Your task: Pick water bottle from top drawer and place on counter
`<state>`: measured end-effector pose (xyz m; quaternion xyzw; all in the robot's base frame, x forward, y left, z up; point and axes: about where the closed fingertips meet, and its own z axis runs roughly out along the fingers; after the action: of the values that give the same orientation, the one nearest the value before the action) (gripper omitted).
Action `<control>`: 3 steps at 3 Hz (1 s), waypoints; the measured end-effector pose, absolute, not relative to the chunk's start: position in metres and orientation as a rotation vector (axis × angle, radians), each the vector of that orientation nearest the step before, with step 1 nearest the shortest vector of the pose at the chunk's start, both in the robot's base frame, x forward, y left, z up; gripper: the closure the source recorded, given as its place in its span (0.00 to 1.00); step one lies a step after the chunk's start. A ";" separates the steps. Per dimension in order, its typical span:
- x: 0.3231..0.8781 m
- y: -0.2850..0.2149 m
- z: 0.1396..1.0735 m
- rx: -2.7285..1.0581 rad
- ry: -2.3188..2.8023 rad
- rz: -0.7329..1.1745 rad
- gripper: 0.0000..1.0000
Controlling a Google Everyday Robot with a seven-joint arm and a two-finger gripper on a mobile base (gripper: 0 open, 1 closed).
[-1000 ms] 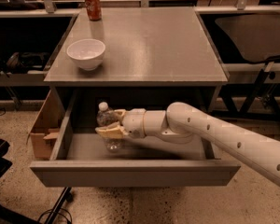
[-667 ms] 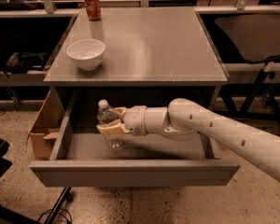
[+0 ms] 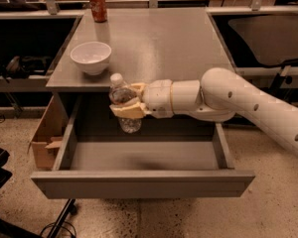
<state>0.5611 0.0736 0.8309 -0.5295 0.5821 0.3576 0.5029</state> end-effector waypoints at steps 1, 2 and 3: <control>0.584 0.047 0.900 -1.231 1.380 0.822 1.00; 0.631 0.023 0.958 -1.172 1.408 0.764 1.00; 0.690 0.017 0.985 -1.111 1.479 0.723 1.00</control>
Offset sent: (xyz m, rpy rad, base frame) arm 0.1535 -0.0937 0.2219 0.0514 -0.0819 -0.2608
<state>0.6902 0.0175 0.9852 -0.4685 0.6237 0.3051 0.5462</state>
